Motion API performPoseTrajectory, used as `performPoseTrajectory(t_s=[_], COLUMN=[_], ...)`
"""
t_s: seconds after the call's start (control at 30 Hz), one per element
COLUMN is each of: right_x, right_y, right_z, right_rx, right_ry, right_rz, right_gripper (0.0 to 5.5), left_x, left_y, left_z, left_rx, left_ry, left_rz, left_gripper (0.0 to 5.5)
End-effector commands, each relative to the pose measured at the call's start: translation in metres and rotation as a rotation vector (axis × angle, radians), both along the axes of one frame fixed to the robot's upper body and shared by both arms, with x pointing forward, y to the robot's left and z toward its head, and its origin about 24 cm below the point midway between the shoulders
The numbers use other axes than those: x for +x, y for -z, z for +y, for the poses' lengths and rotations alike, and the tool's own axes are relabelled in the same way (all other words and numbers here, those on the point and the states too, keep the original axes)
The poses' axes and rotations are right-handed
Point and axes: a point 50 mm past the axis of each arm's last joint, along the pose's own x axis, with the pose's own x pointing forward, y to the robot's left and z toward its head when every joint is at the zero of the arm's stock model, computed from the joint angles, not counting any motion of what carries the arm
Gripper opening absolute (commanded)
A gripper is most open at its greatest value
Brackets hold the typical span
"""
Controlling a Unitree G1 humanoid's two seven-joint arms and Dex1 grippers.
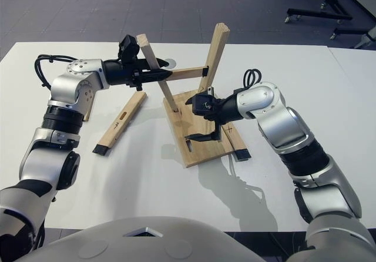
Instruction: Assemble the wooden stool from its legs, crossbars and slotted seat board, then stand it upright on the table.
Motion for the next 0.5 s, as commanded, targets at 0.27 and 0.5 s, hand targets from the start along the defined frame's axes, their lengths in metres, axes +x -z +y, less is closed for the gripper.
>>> performPoseTrajectory(t_s=[0.27,0.5], right_x=[0.023,0.032], right_y=[-0.03,-0.056], right_z=[0.005,0.004], right_rx=[0.112,0.208], right_ry=[0.093,0.121], right_rz=[-0.099,-0.15], right_gripper=[5.38,4.89], left_x=[-0.001,-0.002], left_y=[0.013,0.013], left_z=[0.008,0.009], left_rx=[0.078,0.076], left_ry=[-0.047,-0.045], left_rz=[0.036,0.038], left_gripper=[2.09,2.09])
